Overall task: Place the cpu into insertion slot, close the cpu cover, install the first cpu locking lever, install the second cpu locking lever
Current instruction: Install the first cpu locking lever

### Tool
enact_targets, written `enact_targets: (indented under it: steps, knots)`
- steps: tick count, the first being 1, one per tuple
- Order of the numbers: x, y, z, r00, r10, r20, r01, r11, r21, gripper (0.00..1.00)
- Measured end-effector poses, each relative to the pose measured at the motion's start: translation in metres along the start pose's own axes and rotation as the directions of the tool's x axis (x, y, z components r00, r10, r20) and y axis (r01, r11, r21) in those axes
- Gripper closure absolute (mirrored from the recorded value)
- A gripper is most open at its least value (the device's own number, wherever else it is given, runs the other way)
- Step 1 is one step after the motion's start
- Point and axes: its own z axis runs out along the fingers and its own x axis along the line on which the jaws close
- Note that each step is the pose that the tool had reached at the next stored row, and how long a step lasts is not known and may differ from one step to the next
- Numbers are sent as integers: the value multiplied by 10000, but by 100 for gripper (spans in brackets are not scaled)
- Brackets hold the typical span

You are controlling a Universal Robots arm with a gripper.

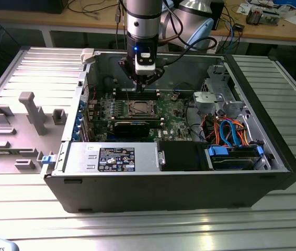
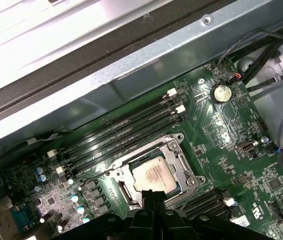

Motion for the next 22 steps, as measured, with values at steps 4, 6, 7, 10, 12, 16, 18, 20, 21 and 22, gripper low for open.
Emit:
enact_targets:
  steps: [4, 6, 7, 10, 12, 16, 18, 20, 21, 22]
  knots:
    - [0, 0, 0, 10000, -18, 0, 18, 10000, 0, 89]
    - [0, 0, 0, 10000, -18, 0, 18, 10000, 0, 89]
    - [0, 0, 0, 10000, -19, -1, 19, 10000, 0, 89]
    - [0, 0, 0, 10000, -19, 0, 19, 10000, 0, 89]
    - [0, 0, 0, 10000, -20, 0, 20, 10000, 0, 89]
    - [0, 0, 0, 10000, -84, -1, 84, 10000, 0, 89]
    - [0, 0, 0, 9999, -117, -2, 117, 9999, 0, 89]
    - [0, 0, 0, 9999, -140, -2, 140, 9999, 0, 89]
    - [0, 0, 0, 9999, -162, -2, 162, 9999, 0, 89]
    - [0, 0, 0, 9998, -218, -3, 218, 9998, 0, 89]
